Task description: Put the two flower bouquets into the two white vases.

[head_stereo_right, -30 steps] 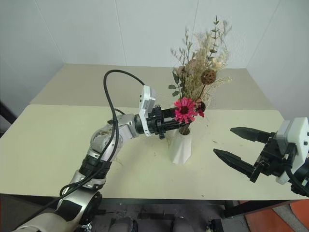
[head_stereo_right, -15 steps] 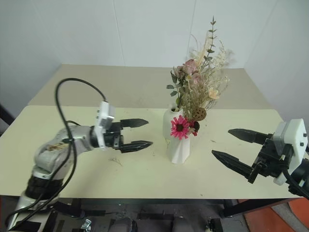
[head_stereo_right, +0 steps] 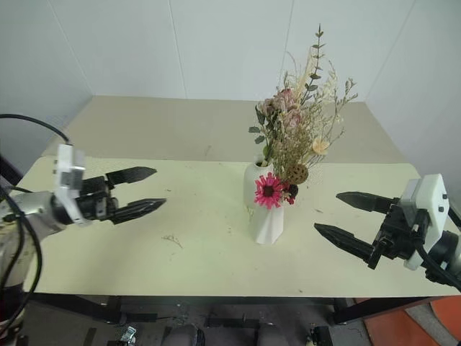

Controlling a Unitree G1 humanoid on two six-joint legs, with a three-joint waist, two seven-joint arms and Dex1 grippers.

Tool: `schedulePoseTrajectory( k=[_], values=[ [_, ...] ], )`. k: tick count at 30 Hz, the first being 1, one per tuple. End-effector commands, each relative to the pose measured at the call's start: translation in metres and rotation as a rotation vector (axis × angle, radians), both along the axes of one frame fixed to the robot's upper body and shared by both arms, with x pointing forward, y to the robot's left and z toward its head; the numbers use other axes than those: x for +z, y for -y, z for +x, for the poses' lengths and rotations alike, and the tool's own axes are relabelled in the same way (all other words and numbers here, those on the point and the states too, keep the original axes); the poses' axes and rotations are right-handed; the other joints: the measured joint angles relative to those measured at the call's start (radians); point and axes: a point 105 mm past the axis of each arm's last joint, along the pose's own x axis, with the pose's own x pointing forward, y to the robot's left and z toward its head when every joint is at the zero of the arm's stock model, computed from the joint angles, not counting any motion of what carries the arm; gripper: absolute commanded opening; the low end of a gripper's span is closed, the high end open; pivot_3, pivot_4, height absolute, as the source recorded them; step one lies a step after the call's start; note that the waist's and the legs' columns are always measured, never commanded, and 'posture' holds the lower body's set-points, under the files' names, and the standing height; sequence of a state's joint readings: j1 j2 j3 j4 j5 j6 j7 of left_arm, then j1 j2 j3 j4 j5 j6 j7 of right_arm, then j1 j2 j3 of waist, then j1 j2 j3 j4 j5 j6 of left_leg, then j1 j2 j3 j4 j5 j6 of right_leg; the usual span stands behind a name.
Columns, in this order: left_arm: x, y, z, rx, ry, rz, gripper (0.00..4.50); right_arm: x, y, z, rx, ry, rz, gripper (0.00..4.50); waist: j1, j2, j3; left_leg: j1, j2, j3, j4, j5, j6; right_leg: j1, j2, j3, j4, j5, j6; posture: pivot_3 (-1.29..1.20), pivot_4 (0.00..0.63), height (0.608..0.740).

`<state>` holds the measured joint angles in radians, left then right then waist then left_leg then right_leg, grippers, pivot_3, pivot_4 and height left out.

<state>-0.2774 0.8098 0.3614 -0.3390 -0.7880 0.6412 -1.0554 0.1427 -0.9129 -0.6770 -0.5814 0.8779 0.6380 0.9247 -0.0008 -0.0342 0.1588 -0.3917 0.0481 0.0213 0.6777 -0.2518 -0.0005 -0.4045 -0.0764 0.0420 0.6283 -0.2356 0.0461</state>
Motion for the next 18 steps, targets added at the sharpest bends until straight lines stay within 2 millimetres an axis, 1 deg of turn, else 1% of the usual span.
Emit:
schedulePoseTrajectory(
  k=[1, 4, 9, 18],
  values=[
    [0.0087, -0.0048, -0.0136, -0.011, 0.030, 0.009, 4.48, 0.0101, 0.0004, 0.0000, 0.012, 0.053, -0.024, 4.50, -0.001, 0.000, 0.000, 0.000, 0.000, 0.000, 0.000, 0.000, 0.000, 0.000, 0.000, 0.000, 0.000, 0.000, 0.000, 0.00, 0.150, 0.740],
    [0.0055, -0.0072, -0.0177, 0.012, 0.037, 0.041, 4.48, 0.0094, 0.0012, 0.0000, 0.019, 0.048, -0.027, 4.50, -0.001, 0.000, 0.000, 0.000, 0.001, 0.000, 0.000, 0.000, 0.000, 0.000, 0.000, 0.000, 0.000, 0.000, 0.000, 0.00, 0.150, 0.740],
    [0.0059, -0.0042, -0.0217, 0.008, 0.045, 0.030, 4.48, 0.0094, 0.0004, 0.0018, 0.023, 0.048, -0.027, 4.50, 0.002, 0.000, 0.000, 0.001, 0.001, 0.001, 0.000, 0.000, 0.000, 0.000, 0.000, 0.000, 0.000, 0.000, 0.000, 0.00, 0.150, 0.740],
    [0.0066, 0.0012, -0.0227, -0.004, 0.047, 0.016, 4.48, 0.0103, 0.0011, 0.0023, 0.017, 0.052, -0.029, 4.50, 0.001, 0.000, 0.000, 0.001, 0.001, 0.001, 0.000, 0.000, 0.000, 0.000, 0.000, 0.000, 0.000, 0.000, 0.000, 0.00, 0.150, 0.740]
  ],
)
